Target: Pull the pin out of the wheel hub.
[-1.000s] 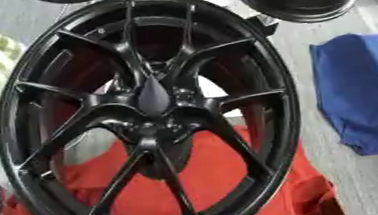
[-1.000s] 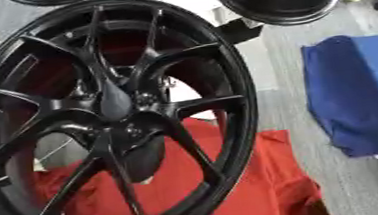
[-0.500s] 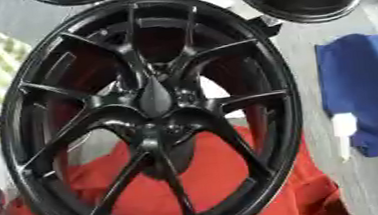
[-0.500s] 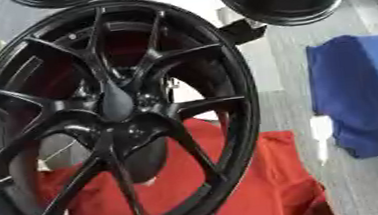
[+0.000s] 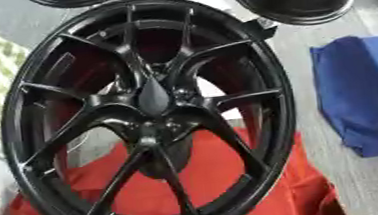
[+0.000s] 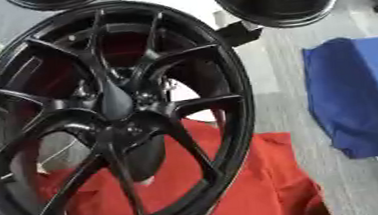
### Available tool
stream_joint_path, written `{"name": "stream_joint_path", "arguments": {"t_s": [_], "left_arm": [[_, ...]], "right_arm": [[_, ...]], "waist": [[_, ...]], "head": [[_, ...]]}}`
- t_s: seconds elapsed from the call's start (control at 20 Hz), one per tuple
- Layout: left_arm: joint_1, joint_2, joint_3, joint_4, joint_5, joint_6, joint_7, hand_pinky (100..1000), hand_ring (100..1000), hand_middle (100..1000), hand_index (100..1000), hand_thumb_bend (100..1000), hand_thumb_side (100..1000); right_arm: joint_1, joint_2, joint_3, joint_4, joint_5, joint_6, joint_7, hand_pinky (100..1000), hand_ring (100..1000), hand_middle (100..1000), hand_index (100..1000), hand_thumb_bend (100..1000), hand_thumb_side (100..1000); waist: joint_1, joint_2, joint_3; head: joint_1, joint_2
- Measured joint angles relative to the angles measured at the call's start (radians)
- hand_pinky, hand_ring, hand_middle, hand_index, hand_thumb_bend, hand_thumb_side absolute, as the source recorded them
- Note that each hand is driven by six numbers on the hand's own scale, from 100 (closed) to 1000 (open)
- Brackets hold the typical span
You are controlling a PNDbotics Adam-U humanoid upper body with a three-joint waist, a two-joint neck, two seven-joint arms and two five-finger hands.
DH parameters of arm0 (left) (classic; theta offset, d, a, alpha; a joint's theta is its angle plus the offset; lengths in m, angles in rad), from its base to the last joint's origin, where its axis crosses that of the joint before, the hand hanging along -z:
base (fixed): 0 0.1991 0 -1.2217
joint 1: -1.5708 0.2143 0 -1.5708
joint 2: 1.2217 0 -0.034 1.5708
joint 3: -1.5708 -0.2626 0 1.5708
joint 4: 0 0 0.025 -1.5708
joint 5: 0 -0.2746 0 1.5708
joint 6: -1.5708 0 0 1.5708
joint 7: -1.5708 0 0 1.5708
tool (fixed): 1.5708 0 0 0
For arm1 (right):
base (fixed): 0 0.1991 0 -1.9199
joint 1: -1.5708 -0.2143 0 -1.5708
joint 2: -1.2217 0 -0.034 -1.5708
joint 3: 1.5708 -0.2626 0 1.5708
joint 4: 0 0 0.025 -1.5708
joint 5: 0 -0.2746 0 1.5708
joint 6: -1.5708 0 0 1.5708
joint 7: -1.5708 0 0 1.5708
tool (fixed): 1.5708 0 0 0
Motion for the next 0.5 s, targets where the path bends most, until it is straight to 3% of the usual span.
{"name": "stream_joint_path", "arguments": {"t_s": [0.15,0.2,0.5], "left_arm": [[0.0,0.0,-0.007,0.0,-0.003,-0.001,-0.005,733,632,557,757,129,981],[0.0,0.0,-0.01,0.0,-0.004,-0.001,-0.007,733,632,556,757,129,980],[-0.009,0.0,-0.016,-0.001,-0.004,-0.005,-0.011,733,631,555,756,123,970]], "right_arm": [[-0.05,0.065,0.053,-0.036,0.04,-0.006,-0.003,696,728,543,820,123,466],[-0.07,0.082,0.07,-0.04,0.049,-0.007,0.002,696,727,540,820,113,477],[-0.184,0.116,0.117,0.024,0.029,-0.02,0.032,703,738,552,835,209,444]], "waist": [[-0.003,0.0,0.011],[-0.003,0.0,0.015],[0.001,0.014,0.026]], "head": [[-0.008,-0.001],[-0.009,-0.002],[-0.013,-0.023]]}}
